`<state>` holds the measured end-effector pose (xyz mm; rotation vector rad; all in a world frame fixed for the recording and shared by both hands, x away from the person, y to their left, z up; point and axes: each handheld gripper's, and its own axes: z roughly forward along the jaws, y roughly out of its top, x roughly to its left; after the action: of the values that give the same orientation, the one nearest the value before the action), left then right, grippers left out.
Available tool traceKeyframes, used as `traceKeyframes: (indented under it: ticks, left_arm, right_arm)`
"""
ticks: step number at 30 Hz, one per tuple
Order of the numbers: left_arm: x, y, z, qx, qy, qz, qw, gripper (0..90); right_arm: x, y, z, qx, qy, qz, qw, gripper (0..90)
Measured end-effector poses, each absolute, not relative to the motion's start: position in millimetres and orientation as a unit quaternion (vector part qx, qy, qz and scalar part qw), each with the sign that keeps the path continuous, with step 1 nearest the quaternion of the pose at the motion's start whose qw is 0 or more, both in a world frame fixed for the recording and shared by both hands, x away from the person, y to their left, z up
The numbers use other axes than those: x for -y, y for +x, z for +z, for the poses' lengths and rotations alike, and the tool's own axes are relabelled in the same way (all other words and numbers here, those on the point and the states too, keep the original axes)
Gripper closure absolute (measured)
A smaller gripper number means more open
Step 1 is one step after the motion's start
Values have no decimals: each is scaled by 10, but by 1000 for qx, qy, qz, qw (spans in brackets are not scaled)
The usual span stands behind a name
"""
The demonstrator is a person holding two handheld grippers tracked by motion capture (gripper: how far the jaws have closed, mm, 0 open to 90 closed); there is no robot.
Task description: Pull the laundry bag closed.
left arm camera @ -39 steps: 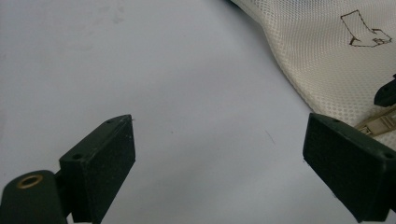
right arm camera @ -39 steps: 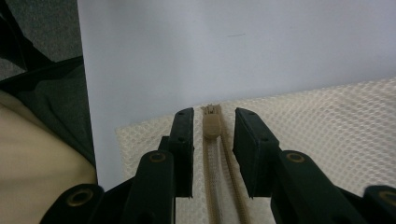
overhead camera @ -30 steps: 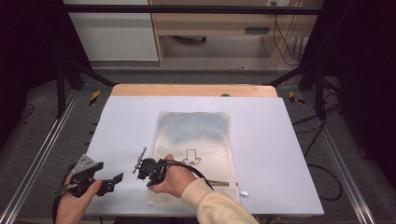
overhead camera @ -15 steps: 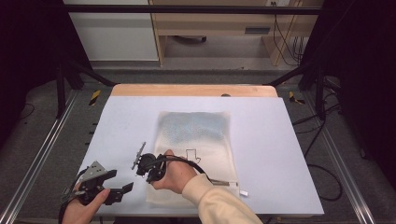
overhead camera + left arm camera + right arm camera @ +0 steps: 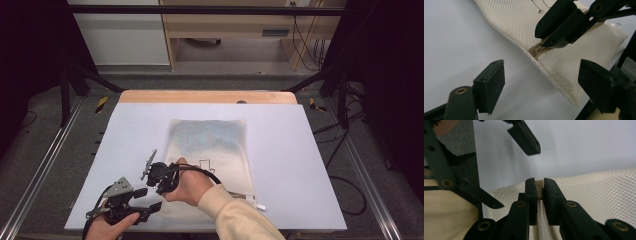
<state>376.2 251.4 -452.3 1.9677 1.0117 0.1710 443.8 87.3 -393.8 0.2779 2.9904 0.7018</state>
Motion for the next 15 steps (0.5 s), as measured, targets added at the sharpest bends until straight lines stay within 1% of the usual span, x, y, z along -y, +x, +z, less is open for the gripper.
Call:
traceKeyframes:
  ticks: [1,2,3,4,5,8,14,15]
  left_arm:
    - [-2494,3798,-4557,-409,793,51,447,247]
    - [-2494,3798,-4557,-409,793,51,447,283]
    - [-2479,3832,-4592,-412,788,31,456,300]
    - [-2479,3832,-4592,-412,788,31,456,328]
    - [-2455,3858,-4626,-412,786,10,461,360]
    - [-2425,3902,-4668,-407,788,-2,461,399]
    - [-2416,3990,-4709,-394,782,-30,482,512]
    - [-2417,3998,-4715,-393,782,-32,483,516]
  right_arm:
    - [-871,4435,-3936,-968,90,230,29,818]
    - [-869,4433,-3935,-968,89,231,30,818]
    - [-868,4428,-3931,-969,89,231,29,818]
    - [-867,4427,-3926,-969,88,230,28,818]
    - [-865,4425,-3922,-969,88,231,29,818]
    - [-856,4424,-3912,-968,86,233,31,818]
    - [-841,4424,-3892,-967,87,237,30,818]
    - [-840,4423,-3891,-967,87,237,30,818]
